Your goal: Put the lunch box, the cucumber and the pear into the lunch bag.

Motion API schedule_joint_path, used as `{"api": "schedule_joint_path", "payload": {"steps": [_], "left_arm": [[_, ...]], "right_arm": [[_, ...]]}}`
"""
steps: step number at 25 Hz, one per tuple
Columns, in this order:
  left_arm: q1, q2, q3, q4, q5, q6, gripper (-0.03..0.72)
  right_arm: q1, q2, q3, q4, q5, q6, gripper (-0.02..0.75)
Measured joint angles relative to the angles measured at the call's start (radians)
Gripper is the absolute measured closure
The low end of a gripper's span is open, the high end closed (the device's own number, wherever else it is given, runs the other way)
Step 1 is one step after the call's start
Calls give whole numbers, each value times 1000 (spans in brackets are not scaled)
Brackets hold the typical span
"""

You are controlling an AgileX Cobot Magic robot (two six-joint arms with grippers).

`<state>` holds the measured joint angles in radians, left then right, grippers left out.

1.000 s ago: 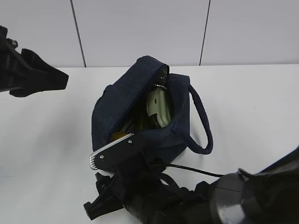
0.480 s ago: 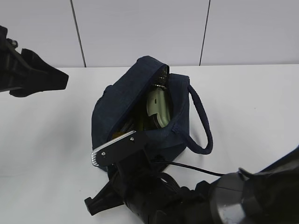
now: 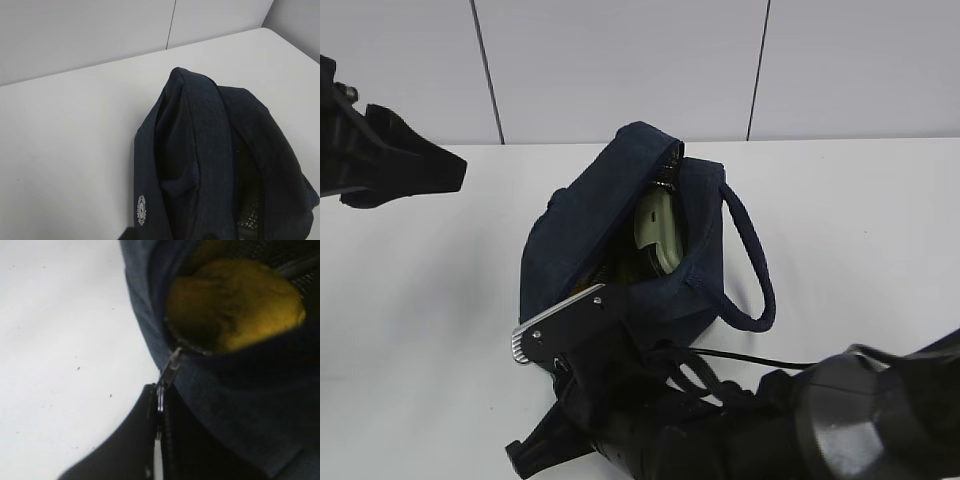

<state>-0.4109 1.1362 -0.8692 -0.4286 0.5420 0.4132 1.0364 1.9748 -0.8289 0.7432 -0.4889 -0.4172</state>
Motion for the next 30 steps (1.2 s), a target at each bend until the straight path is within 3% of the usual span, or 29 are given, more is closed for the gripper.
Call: {"api": "schedule_joint_path", "payload": {"steps": [5,10,17,20,27,30], "left_arm": [[0,0,0,-29,0,0,442],[0,2,0,-76,1,4,442],[0,75,53,-70,-19,196,442],[0,81,146,-200,-122,417,442],[7,82,264,-812,-101,1180,419],[27,95,265,-924,-61,1321,384]], "right_arm": [[-2,-112,0,60,108,-149,732],[-2,-192,0,288,143,-432,732],[-2,-325,0,540,142,-794,732],[-2,-358,0,581,140,-862,732],[-2,-363,0,625,138,-907,732],[-2,-363,2,628,138,-910,732]]}}
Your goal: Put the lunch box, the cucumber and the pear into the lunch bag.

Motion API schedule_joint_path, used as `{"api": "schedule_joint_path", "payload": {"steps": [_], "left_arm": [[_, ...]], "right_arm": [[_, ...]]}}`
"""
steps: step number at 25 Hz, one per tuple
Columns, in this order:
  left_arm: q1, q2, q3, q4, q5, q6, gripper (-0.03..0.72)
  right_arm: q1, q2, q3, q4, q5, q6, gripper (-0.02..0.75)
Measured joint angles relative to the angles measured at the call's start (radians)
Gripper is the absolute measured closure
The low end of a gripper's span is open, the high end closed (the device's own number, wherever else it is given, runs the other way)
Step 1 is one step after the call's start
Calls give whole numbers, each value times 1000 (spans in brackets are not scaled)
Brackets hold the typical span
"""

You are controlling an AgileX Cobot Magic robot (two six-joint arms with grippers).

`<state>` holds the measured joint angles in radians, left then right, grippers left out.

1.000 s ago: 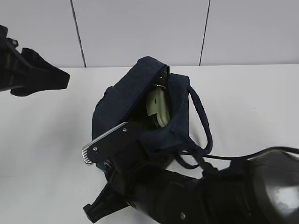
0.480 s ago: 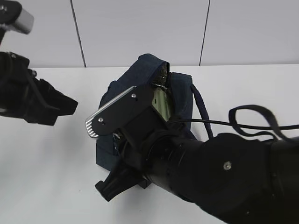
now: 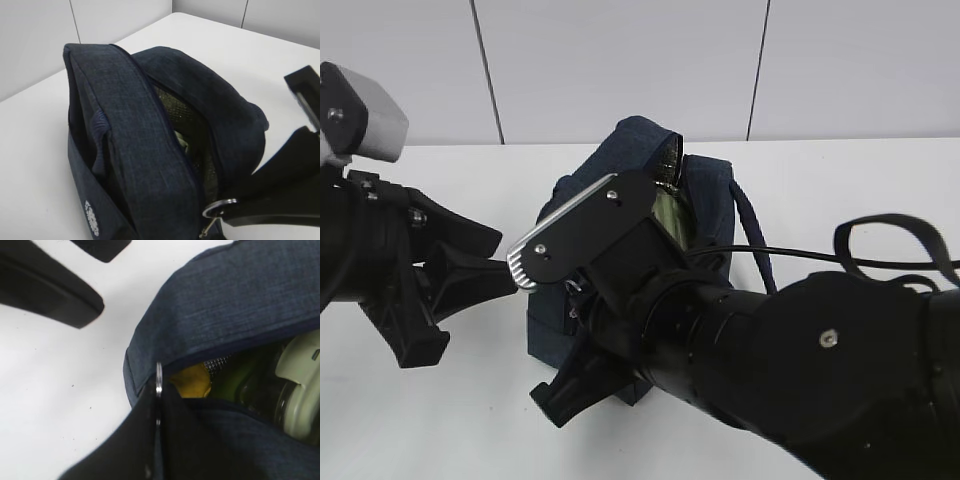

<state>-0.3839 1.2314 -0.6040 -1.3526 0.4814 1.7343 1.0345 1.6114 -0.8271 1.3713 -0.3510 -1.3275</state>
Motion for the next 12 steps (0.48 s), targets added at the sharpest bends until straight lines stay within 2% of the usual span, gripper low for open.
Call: {"api": "schedule_joint_path", "payload": {"steps": [5,12], "left_arm": [[15,88,0,-28,3,115,308],[15,205,-7,-96,23,193,295]], "right_arm": [[0,0,0,2,0,-2,732],[0,0,0,2,0,-4,732]]}}
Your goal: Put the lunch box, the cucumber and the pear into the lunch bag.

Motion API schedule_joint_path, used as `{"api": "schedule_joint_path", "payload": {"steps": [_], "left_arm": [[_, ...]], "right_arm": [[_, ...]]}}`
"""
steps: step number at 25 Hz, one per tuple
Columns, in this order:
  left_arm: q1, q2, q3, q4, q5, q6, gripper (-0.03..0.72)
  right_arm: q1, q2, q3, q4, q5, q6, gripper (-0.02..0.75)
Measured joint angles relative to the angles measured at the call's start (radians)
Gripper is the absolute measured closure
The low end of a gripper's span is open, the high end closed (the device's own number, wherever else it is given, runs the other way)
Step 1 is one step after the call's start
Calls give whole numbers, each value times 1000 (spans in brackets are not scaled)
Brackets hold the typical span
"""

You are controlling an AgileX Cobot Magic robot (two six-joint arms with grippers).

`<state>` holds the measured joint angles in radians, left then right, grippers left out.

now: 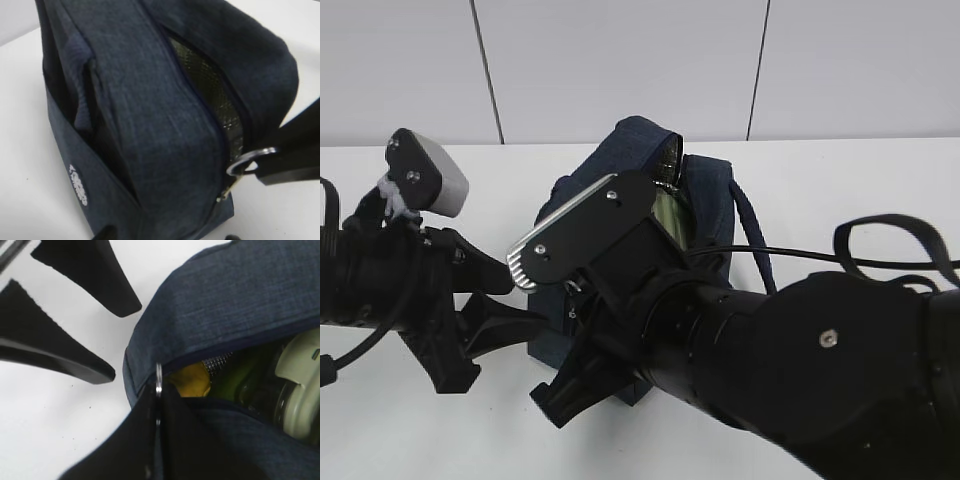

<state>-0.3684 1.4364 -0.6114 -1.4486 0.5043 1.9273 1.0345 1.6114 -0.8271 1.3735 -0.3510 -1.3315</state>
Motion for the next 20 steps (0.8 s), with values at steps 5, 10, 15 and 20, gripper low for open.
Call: {"api": "schedule_joint_path", "payload": {"steps": [5,10,15,20], "left_arm": [[-1,78,-58,-8,72,11,295],[-5,131,-80,-21,88,11,555],[-5,135,-80,-19,107,14,690],[-5,135,-83,-19,109,14,694]], "right_arm": [[0,0,0,0,0,0,732],[0,0,0,0,0,0,732],[0,0,-28,9,0,-8,732],[0,0,-87,74,-12,-103,732]]}}
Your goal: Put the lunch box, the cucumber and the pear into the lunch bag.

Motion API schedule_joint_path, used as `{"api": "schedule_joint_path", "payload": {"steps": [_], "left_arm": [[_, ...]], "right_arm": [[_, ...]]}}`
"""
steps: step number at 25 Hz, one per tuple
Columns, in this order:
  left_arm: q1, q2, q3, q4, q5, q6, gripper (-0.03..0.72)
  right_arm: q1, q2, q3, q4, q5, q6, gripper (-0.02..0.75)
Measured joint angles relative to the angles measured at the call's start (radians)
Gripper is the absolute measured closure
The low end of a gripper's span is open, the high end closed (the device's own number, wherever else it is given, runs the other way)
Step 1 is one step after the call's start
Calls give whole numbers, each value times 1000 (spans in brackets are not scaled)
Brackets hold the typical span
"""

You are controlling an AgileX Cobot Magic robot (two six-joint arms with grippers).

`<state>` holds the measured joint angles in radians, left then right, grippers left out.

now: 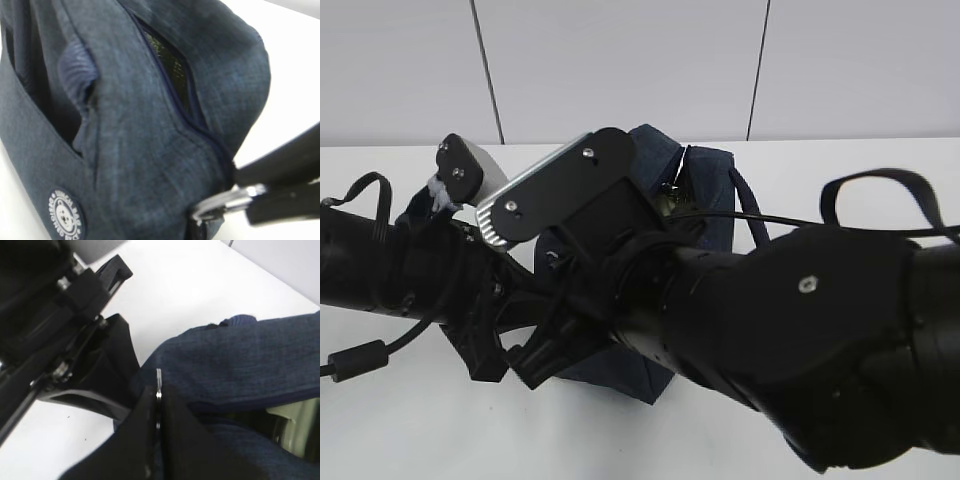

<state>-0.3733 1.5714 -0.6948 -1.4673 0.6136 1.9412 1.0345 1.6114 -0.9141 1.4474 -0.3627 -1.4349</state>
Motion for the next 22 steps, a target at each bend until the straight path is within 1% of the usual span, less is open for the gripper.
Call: {"api": "schedule_joint_path", "payload": {"steps": [3,5,10,13,16,20,22], "left_arm": [[0,0,-2,-6,3,0,694],[0,0,-2,0,2,0,694],[0,0,-2,0,2,0,694],[0,0,-2,0,4,0,694],[0,0,-2,0,9,0,694],[0,0,-4,-2,23,-4,697],[0,0,-8,-2,30,-13,697]], "right_arm": [[0,2,-25,76,-38,-113,732],[0,-8,-36,99,-74,-169,732],[0,-57,-40,123,-103,-204,732],[-18,-58,-43,136,-105,-209,732],[-67,-58,-55,162,-80,-209,732],[-168,-58,-85,230,41,-221,732],[-199,-58,-97,260,76,-240,732]]}}
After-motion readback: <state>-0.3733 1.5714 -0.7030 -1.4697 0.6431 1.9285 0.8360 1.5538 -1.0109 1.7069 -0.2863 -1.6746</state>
